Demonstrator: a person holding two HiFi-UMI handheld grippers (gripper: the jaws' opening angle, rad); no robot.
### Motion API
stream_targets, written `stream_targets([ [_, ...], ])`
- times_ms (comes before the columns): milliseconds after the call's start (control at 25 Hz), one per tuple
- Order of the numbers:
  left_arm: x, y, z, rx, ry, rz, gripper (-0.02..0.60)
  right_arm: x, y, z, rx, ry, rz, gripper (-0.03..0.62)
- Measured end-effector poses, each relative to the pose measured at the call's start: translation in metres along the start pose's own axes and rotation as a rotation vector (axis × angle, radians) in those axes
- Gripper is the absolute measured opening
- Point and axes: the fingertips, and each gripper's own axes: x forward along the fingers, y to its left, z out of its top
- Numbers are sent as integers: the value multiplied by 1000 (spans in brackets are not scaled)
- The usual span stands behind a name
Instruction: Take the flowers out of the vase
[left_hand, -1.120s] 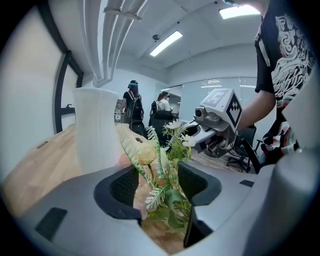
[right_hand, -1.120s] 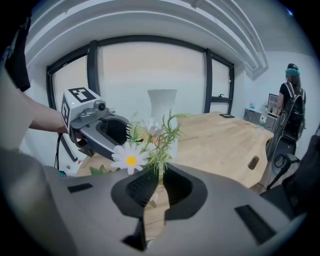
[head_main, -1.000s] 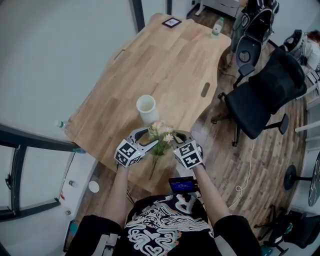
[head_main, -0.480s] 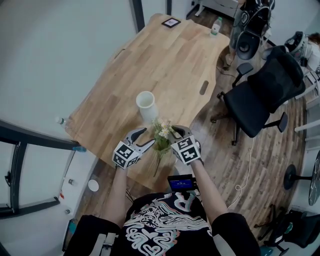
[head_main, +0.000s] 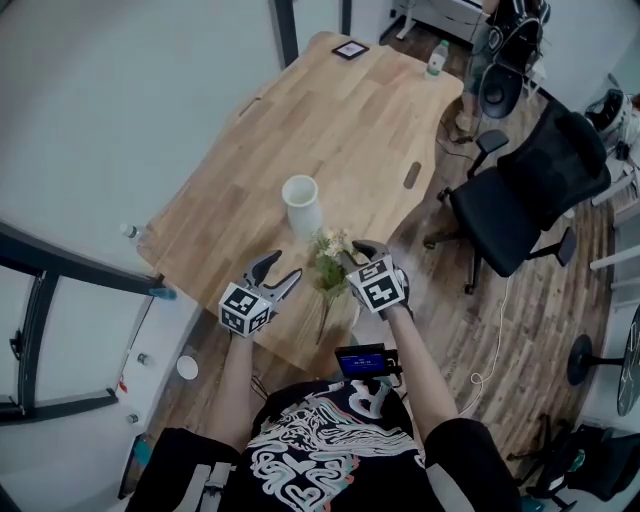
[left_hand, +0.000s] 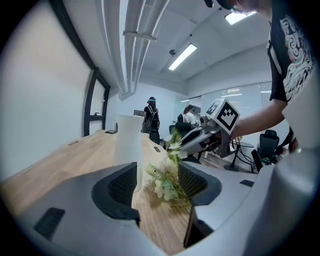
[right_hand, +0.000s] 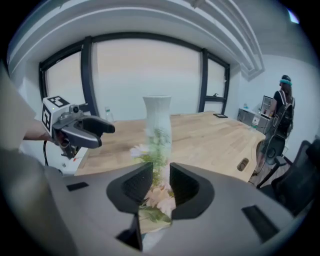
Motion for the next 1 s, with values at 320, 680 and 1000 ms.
stream_targets([
  [320,-10,-1,12,4,-38,28,245,-8,12,34,-42,-16,17,135],
  [680,-34,-3,51,3,-172,71,146,-60,2,37,96,-255,-46,133],
  [1000,-59,-27,86,13,-253,145,2,-139,11,51,155,-469,-165,5],
])
